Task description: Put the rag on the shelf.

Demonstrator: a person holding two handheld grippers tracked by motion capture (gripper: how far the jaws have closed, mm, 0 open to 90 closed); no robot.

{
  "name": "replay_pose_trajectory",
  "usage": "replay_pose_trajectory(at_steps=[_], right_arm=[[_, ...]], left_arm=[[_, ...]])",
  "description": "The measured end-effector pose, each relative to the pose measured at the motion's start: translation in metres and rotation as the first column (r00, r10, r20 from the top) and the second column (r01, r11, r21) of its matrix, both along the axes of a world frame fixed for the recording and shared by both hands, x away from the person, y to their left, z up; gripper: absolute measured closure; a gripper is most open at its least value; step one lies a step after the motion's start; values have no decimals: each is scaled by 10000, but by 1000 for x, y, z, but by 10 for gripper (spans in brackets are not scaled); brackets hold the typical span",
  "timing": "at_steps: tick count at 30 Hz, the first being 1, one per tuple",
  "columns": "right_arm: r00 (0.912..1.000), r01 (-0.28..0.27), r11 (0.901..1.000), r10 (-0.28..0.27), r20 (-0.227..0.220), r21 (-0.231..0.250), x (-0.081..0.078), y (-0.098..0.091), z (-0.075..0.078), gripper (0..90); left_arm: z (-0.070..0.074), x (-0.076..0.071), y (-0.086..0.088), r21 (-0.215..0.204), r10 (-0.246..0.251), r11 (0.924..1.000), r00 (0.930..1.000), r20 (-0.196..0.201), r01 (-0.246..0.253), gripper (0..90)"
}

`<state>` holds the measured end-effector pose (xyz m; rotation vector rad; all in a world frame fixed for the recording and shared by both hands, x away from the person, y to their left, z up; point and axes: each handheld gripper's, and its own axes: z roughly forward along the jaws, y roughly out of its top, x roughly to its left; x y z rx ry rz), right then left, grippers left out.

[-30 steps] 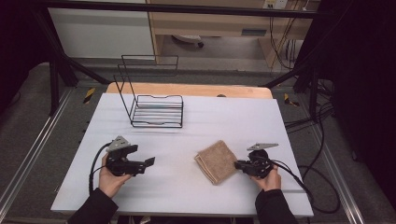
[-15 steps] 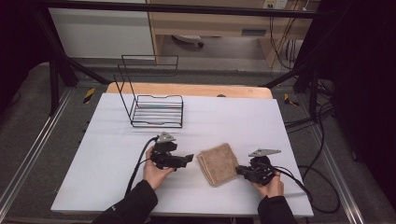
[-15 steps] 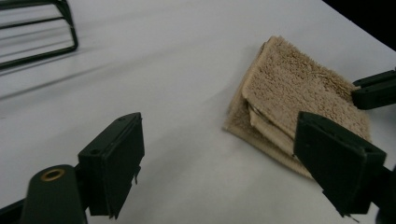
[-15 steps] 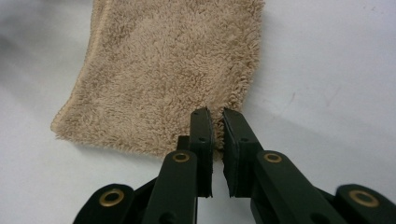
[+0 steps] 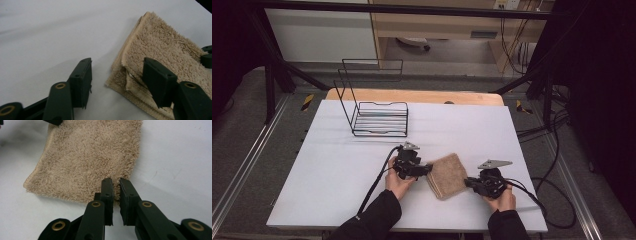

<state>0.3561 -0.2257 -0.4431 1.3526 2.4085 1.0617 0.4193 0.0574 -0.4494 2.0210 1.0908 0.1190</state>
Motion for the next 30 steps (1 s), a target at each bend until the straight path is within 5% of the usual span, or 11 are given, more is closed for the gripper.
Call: replay_pose_trajectory(at_steps=[11, 16, 20, 30], right_arm=[[9998, -130, 9999, 129, 123, 54, 2, -3, 2, 755], [9974, -199, 9972, 148, 706, 717, 6, -7, 12, 611], [9912, -340, 9979, 265, 1300, 553, 22, -4, 15, 479], [9983, 11, 9968, -57, 574, 805, 75, 10, -1, 518]], left_arm=[[-4, -3, -11, -6, 86, 10000, 9999, 71, -86, 614], [-5, -1, -11, -191, -30, 9998, 9996, -271, 25, 724], [-5, -2, -13, -238, 36, 9997, 9995, -311, -43, 775], [-6, -3, -15, -269, 119, 9996, 9998, -175, -124, 794]])
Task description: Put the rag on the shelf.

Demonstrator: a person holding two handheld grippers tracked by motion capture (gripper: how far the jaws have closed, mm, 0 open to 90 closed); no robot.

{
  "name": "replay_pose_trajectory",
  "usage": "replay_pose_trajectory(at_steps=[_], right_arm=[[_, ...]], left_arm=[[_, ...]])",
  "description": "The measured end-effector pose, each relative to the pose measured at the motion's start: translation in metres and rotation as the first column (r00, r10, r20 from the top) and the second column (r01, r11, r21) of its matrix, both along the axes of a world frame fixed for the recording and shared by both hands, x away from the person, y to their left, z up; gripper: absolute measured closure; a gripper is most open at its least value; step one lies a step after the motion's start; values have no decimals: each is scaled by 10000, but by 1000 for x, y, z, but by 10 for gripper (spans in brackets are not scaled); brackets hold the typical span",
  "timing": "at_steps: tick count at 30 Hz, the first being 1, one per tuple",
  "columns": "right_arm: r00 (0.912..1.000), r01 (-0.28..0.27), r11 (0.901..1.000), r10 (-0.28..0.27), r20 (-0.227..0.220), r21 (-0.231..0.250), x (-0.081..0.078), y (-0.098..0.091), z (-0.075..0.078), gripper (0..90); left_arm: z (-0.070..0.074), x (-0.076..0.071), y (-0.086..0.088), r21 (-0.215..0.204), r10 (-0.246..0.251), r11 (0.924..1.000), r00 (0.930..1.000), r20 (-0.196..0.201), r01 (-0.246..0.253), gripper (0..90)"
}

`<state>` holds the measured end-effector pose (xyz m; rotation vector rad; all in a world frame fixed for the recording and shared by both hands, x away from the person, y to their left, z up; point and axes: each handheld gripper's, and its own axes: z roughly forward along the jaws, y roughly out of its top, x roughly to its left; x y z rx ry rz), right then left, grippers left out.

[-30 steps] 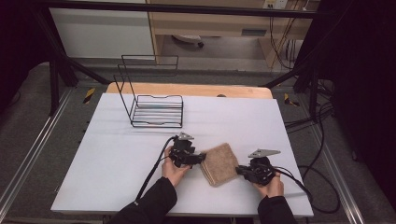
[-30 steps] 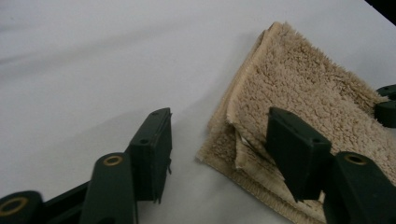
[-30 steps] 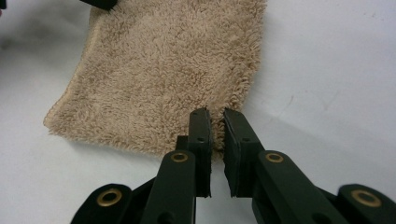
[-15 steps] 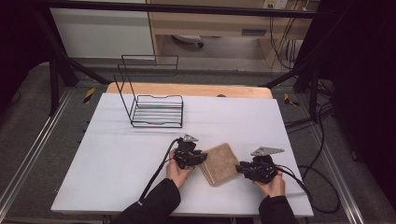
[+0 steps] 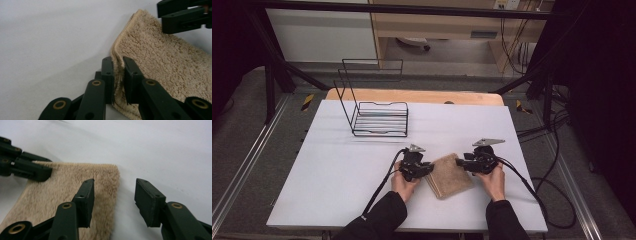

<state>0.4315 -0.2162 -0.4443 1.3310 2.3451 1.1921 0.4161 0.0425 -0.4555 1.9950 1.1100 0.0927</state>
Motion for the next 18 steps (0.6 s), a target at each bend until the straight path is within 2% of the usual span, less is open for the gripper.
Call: replay_pose_trajectory(at_steps=[1, 3, 4, 5, 8, 12, 18], right_arm=[[10000, -15, 10000, 15, -81, 70, 2, 2, -1, 534], [9996, -86, 9999, 84, -258, -97, 6, 4, -5, 564], [9991, -159, 9998, 156, -383, -82, 7, 5, -6, 610], [9991, -159, 9998, 156, -383, -82, 7, 5, -6, 610], [9975, -266, 9995, 276, -644, 163, 8, 7, -8, 719], [9949, -279, 9990, 312, -963, 353, 9, 7, -8, 812], [9961, -138, 9989, 178, -868, 458, 5, 7, -3, 860]], left_arm=[[0, 0, 0, -52, 22, 10000, 10000, -34, -23, 793], [0, 0, 1, -91, 9, 10000, 10000, -62, -9, 793], [-1, 0, 1, -98, 11, 10000, 10000, -66, -11, 794], [-1, 1, 1, -96, 13, 10000, 10000, -68, -14, 794], [-1, 1, 1, -142, 32, 9999, 9999, -146, -34, 795], [-1, 2, 3, -286, -11, 9996, 9997, -244, 4, 796], [-2, 1, 5, -475, -26, 9989, 10000, -93, 22, 808]])
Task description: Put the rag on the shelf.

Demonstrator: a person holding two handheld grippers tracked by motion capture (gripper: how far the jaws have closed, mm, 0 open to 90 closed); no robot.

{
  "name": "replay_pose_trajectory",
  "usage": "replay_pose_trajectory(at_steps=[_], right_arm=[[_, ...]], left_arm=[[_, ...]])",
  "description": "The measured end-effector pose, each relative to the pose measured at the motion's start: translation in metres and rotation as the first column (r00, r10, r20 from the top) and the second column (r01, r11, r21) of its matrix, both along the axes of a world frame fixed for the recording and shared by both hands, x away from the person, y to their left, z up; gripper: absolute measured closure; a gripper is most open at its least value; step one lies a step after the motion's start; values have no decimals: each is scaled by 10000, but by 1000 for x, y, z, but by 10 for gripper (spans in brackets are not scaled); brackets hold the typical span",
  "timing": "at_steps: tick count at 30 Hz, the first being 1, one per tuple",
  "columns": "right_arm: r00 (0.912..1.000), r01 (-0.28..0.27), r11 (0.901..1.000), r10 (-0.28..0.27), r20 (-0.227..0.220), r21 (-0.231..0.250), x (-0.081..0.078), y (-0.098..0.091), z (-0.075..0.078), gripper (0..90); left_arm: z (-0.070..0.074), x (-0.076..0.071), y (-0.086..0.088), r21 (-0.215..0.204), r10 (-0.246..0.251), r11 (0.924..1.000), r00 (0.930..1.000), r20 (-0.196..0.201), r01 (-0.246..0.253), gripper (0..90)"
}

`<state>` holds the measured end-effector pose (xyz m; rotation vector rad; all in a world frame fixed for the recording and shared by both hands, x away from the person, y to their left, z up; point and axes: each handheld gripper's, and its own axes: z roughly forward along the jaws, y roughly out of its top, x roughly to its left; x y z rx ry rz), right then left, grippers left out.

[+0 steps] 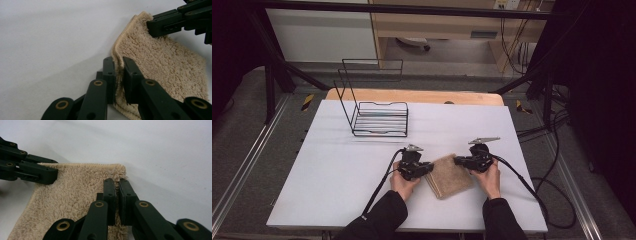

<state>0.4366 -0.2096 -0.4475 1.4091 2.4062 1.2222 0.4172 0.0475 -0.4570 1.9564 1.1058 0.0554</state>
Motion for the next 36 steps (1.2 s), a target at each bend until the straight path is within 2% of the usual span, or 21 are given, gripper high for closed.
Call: replay_pose_trajectory(at_steps=[4, 7, 11, 16, 24, 30, 36], right_arm=[[9993, 67, 9999, -72, 373, 133, -8, -2, 9, 863], [9963, 83, 9996, -105, 848, 264, -18, -4, 20, 864], [9936, 101, 9990, -148, 1121, 429, -26, -6, 27, 865], [9876, 87, 9989, -158, 1561, 463, -38, -9, 37, 865], [9802, 185, 9981, -295, 1959, 580, -51, -12, 46, 866], [9710, 207, 9977, -356, 2364, 651, -59, -13, 54, 866], [9622, 283, 9965, -487, 2680, 792, -64, -12, 61, 867]], left_arm=[[4, -3, 2, -266, 6, 9996, 9998, 192, -1, 812], [10, -6, 2, -438, -19, 9990, 9989, 475, 40, 813], [18, -11, 4, -539, -183, 9983, 9958, 894, 232, 814], [26, -17, 3, -700, -306, 9968, 9929, 1149, 388, 814], [36, -24, 3, -894, -440, 9943, 9879, 1486, 577, 814], [46, -28, 5, -1098, -500, 9916, 9845, 1679, 691, 815], [57, -32, 6, -1045, -532, 9916, 9773, 2052, 759, 816]])
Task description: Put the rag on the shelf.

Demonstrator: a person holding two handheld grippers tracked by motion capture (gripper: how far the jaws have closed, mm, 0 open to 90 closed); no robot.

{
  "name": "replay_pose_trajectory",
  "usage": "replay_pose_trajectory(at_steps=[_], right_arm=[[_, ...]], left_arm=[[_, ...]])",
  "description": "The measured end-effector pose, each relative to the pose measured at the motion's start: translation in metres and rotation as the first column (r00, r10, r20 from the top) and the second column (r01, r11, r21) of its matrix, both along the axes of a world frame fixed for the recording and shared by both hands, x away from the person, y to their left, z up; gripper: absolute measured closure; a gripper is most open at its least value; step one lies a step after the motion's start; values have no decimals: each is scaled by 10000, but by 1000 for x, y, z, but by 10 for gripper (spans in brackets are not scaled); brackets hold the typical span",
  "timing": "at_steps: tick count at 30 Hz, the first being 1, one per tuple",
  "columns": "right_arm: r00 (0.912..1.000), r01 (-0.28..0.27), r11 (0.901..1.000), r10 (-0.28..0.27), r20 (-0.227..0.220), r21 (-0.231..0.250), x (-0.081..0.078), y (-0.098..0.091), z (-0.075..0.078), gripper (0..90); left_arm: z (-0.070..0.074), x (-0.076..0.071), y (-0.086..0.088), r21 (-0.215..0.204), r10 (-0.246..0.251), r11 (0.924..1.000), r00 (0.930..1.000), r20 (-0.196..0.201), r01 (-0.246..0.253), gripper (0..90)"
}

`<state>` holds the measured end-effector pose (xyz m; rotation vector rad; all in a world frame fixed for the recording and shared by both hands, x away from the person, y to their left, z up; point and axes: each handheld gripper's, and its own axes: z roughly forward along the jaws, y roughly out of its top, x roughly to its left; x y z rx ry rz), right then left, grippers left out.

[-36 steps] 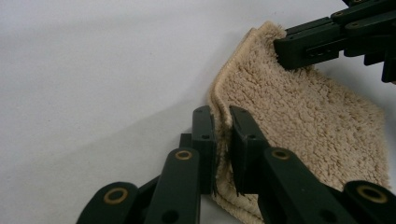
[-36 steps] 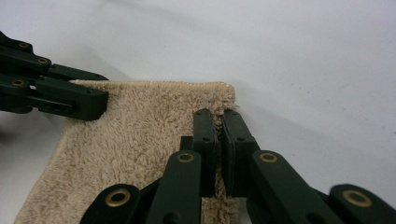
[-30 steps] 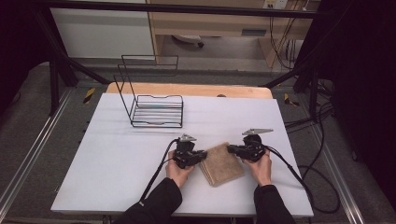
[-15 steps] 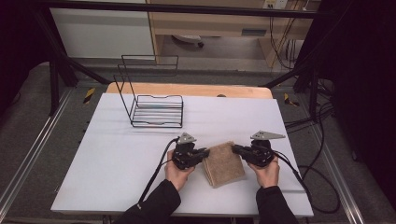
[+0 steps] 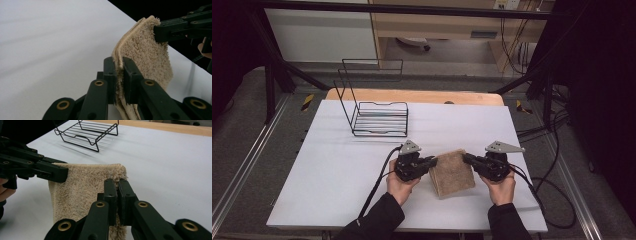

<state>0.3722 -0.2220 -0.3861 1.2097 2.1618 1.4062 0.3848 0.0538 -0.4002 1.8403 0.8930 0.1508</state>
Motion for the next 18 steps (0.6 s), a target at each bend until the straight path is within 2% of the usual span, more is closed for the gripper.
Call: replay_pose_trajectory(at_steps=[8, 13, 18], right_arm=[[9994, 95, 9996, -104, 317, 264, -6, 1, 8, 867], [9982, 62, 9990, -88, 591, 437, -9, 6, 14, 866], [9967, -36, 9976, -20, 811, 686, -9, 14, 19, 866]], left_arm=[[11, -2, 4, -74, -52, 10000, 9996, 288, 55, 815], [18, -2, 13, -177, 11, 9998, 9991, 413, -4, 816], [27, -1, 22, -108, 76, 9999, 9981, 614, -70, 816]])
